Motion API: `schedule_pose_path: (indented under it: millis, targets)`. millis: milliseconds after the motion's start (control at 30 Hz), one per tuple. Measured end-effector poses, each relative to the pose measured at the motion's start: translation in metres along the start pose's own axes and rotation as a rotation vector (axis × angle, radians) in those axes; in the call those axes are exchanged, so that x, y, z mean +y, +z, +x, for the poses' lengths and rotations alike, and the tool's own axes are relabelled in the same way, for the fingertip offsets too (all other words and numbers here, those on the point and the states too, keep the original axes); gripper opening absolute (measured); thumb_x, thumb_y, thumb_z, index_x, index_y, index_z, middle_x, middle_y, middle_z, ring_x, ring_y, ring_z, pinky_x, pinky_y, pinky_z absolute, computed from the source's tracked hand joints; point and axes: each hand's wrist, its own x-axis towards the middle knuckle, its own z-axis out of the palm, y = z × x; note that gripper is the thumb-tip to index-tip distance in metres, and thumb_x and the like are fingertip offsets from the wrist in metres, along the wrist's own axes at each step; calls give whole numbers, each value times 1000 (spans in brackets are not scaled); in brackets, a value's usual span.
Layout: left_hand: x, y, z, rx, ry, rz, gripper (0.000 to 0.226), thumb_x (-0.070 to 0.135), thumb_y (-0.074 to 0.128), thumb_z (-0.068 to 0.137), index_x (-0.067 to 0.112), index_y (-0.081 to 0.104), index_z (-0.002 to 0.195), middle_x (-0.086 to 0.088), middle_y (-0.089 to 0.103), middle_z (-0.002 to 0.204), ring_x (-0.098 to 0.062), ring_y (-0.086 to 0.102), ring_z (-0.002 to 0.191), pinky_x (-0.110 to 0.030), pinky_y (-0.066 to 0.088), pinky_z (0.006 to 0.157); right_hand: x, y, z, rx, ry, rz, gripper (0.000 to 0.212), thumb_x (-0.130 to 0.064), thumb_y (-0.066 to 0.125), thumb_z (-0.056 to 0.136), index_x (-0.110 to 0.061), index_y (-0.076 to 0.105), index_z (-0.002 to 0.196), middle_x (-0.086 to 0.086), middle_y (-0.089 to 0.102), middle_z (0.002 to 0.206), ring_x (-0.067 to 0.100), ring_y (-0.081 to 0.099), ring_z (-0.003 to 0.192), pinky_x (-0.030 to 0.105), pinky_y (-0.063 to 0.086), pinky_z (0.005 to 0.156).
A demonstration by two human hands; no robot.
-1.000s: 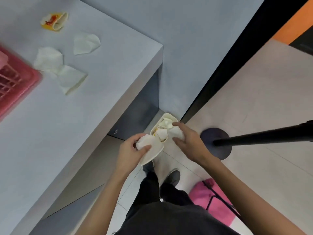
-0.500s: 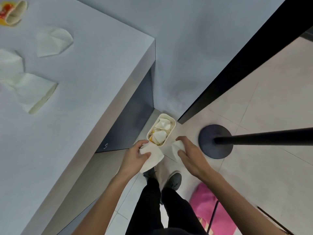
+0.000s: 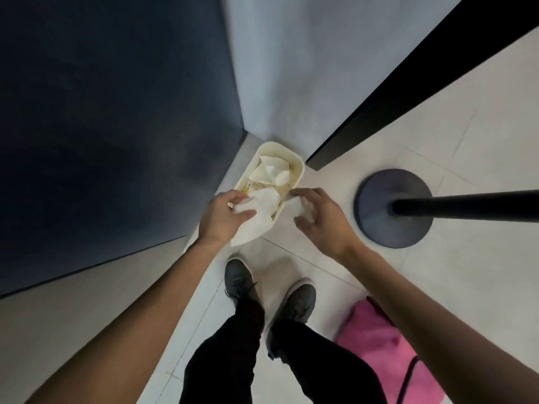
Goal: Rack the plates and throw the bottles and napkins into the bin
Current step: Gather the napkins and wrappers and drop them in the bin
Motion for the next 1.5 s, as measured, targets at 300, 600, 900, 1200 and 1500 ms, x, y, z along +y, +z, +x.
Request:
schedule_pose_path:
  millis: [300,600,900,1200,1500]
  targets:
    - [-68,82,127,58,232,223,35,28,72,89,22,67,124,4,66,114,-16,58,100,-32,50,88,87,53,131,43,-156,-39,55,-5,65,82,-18,57,135,5,50,136,21,53,117,18,40,97]
    - [-110,106,126,87,705,783,65,16,74,79,15,50,139,-7,46,142,-28,43,128,-43,42,98,113,81,216,-88,-224,-547,70,-21,73,82,-6,40,141,16,49,139,35,54,120,38,41,103]
    - [-114,120,110,-206,435,815,57,39,34,106,12,27,154,-9,2,166,-26,18,150,-40,42,106,118,105,229,-314,-109,-691,60,-21,61,94,-10,31,146,26,-5,160,42,37,137,41,35,112]
    - [-125,151,144,-402,213,800,64,34,29,106,1,7,156,-18,-10,164,-34,1,152,-44,23,121,139,165,244,-353,84,-1020,72,-33,33,104,-12,-15,154,42,-11,152,57,13,142,55,28,113]
    - [-115,155,153,-471,145,891,65,14,34,102,-1,0,155,-20,-9,163,-40,2,151,-49,22,120,126,155,273,-526,244,-856,78,-22,43,100,-25,-13,155,27,-25,156,62,-2,140,69,19,112]
